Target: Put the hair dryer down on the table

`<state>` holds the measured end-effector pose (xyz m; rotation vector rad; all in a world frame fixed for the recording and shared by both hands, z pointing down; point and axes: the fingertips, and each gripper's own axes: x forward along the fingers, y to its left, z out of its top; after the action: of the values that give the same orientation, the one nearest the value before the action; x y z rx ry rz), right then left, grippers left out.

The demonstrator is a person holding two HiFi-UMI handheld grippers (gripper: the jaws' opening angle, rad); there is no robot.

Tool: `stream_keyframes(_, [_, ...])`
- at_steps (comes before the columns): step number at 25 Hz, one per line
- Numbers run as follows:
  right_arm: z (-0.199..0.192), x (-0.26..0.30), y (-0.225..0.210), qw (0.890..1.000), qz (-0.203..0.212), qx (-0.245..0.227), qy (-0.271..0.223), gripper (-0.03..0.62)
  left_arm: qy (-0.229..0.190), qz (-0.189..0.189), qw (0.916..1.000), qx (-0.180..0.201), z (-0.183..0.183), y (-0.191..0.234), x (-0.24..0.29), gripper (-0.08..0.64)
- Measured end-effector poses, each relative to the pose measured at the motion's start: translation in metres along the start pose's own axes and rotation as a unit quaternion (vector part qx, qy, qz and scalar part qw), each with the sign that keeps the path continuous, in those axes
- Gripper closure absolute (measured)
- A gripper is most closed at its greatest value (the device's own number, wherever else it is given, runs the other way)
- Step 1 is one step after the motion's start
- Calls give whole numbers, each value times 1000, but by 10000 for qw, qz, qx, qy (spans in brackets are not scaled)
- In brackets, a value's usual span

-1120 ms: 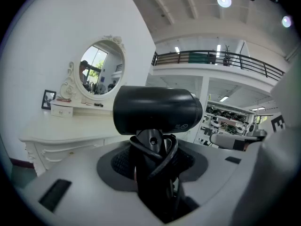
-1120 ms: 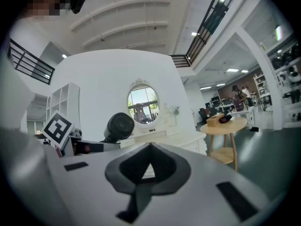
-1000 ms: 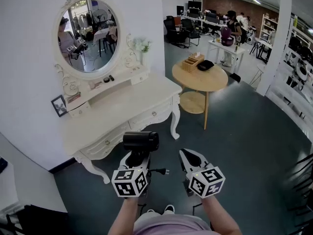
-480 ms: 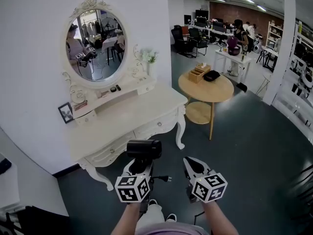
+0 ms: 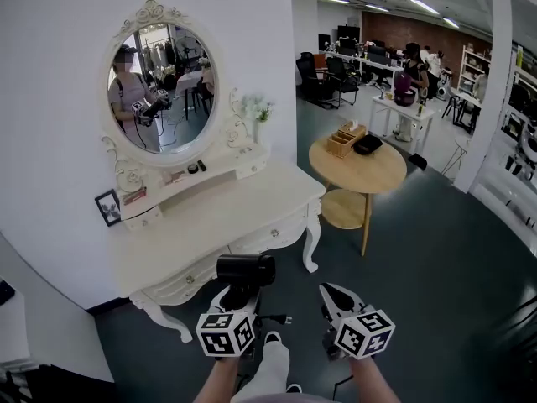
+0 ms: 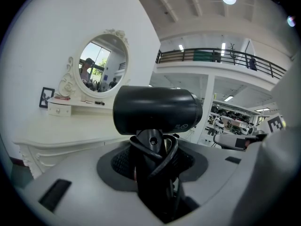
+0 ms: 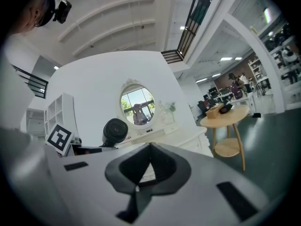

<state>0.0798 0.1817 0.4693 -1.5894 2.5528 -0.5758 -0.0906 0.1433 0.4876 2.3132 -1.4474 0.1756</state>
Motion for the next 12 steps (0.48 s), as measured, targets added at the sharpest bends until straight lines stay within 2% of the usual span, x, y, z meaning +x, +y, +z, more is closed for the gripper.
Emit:
stream_keyframes(5, [3, 46, -15, 9999, -9, 6, 113, 590, 36, -23, 10000, -69, 13, 23, 45, 373])
stream_keyframes(12, [27, 135, -46, 9998, -29, -62, 197, 589, -101, -7, 9999, -138, 59, 65, 122, 373])
